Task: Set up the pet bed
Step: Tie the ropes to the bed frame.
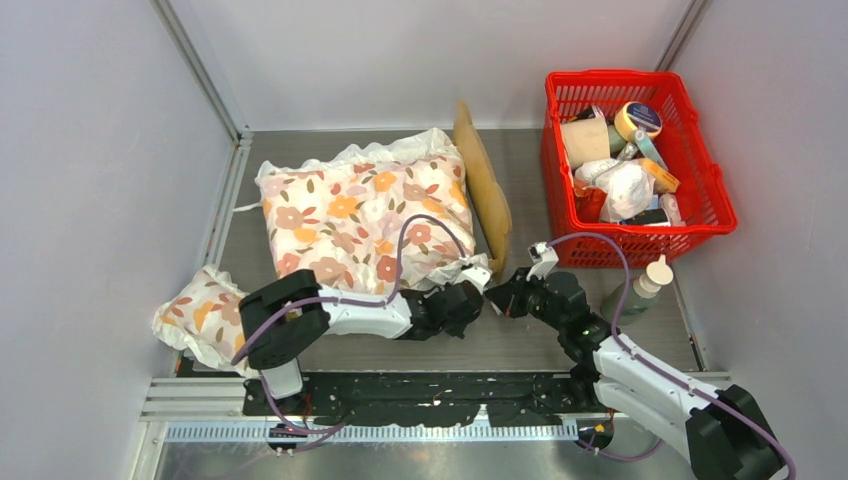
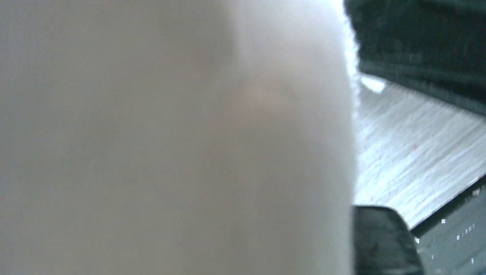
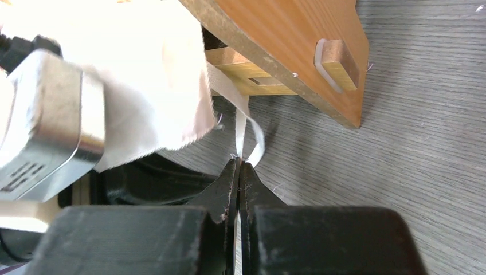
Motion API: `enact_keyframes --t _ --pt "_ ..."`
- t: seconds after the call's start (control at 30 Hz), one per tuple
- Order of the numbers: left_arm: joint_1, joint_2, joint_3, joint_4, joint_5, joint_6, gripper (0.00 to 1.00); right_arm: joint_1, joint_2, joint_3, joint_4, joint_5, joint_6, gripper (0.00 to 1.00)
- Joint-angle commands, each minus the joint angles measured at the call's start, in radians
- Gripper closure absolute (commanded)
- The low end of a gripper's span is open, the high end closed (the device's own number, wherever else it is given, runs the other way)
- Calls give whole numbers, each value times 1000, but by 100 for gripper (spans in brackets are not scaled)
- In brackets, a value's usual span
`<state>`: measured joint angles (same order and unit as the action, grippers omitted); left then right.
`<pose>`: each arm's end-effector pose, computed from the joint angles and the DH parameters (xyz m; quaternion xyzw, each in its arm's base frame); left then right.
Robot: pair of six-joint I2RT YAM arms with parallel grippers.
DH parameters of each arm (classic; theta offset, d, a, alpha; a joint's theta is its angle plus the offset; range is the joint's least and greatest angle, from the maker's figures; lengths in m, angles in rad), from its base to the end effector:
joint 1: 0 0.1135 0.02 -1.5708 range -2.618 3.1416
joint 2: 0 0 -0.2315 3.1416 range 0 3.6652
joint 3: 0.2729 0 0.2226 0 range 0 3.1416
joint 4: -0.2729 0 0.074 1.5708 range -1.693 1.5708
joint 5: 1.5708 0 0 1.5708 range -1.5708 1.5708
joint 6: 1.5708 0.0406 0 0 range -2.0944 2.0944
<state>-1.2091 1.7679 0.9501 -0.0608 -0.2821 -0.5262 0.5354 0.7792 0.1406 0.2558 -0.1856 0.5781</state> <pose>0.1266 -0.3026 0.1381 0.2669 0.8936 -0.1707 0.3181 0.1414 0.0926 0.1540 -0.0342 0.8261 0.3597 0.4325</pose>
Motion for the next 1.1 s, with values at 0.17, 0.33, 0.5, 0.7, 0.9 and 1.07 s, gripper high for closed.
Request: enact_keyframes --t 0.17,0.33,0.5,0.7,0.9,1.07 --pt "17 -210 -97 -77 -28 -51 100 4 19 19 44 -23 -12 95" --pt "32 -274 -95 -10 -20 -32 100 4 45 3 75 -23 -18 95" --pt "57 -286 -80 28 24 -42 100 5 76 -28 144 -35 -1 95" --pt "59 -285 -86 77 27 -4 100 5 75 -56 171 -36 6 95" --pt "64 -229 37 3 -8 34 100 4 97 -79 227 -58 24 95" --pt "65 -210 84 -34 -45 71 100 5 88 -83 217 -49 26 95"
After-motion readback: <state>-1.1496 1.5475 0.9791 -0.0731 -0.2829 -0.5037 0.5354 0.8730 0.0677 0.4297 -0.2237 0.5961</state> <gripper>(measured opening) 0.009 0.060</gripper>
